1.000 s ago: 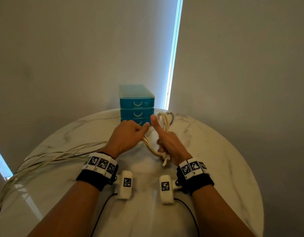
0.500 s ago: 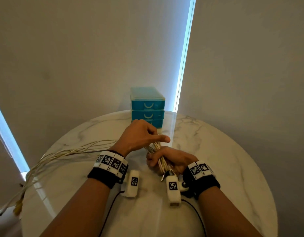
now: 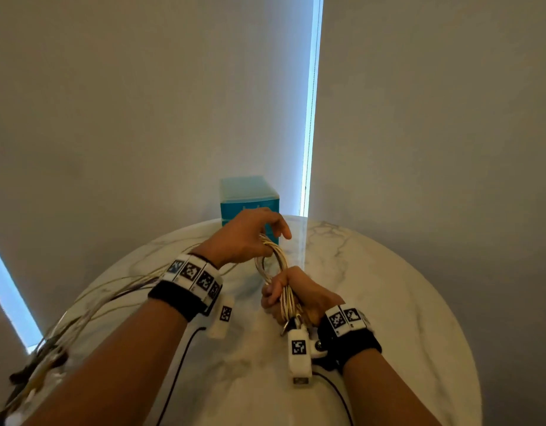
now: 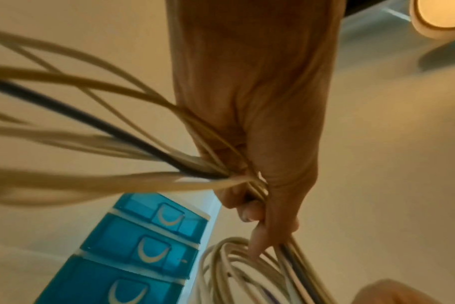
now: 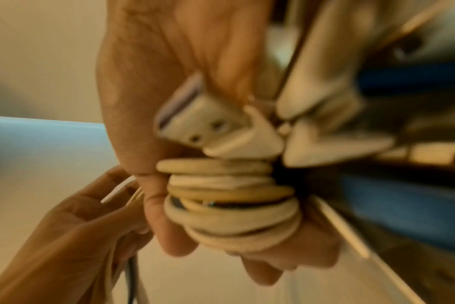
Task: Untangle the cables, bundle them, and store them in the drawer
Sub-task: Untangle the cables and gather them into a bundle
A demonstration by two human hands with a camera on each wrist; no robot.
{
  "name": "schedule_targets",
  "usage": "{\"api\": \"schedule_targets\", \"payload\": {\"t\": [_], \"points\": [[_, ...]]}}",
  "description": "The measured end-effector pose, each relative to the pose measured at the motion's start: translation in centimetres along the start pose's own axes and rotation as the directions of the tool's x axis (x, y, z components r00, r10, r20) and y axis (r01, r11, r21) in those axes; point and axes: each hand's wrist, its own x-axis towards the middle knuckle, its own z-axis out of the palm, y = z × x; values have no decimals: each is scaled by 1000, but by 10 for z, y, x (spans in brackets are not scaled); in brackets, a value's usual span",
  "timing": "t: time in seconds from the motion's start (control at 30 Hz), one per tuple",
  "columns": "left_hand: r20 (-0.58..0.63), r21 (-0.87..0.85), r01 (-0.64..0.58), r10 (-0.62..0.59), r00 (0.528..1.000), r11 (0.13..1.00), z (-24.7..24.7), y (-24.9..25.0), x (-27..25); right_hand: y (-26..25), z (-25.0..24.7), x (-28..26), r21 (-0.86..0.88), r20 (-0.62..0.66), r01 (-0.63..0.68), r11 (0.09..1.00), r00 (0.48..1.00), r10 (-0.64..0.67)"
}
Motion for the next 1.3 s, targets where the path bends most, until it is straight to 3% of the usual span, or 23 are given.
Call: {"api": "schedule_targets", "payload": {"t": [0.13, 0.23, 0.33, 0.5, 0.57, 0.63, 0.77, 0.87, 0.93, 1.03, 1.13, 1.3], "points": [[230, 187, 34, -77, 970, 982, 10, -1, 19, 0, -6, -8, -6, -61, 60, 998, 996, -61], [220, 273, 28, -91, 971, 962, 12, 2, 27, 2, -1, -12, -77, -87, 82, 994, 992, -89], [195, 488, -26, -79, 978, 873, 10, 11, 34, 3, 5, -12, -151, -115, 106, 983, 985, -124], [150, 610, -116, 30, 988, 784, 5, 27, 45, 0, 12, -6, -273, -169, 212, 938, 950, -264], [135, 636, -134, 62, 989, 760, 1, 36, 49, 1, 13, -4, -271, -175, 326, 906, 908, -379], [128, 646, -158, 97, 987, 746, -2, 44, 53, 3, 15, -2, -149, -159, 461, 875, 862, -482], [83, 622, -159, 137, 987, 767, -9, 50, 60, 5, 18, -5, -77, -96, 646, 759, 753, -651], [100, 600, -161, 126, 987, 783, -9, 51, 60, 6, 16, -9, -218, -89, 620, 754, 756, -648], [129, 580, -156, 99, 987, 800, -7, 51, 58, 6, 18, -7, -393, -179, 531, 751, 757, -629], [129, 525, -116, 56, 990, 843, -9, 53, 57, 4, 20, -2, -504, -315, 447, 739, 702, -639], [57, 437, -59, 37, 998, 898, -4, 60, 57, -1, 24, -2, -467, -354, 463, 753, 683, -639], [20, 336, 18, -26, 999, 942, 11, 65, 55, -4, 24, -2, -237, -382, 416, 878, 791, -478]]}}
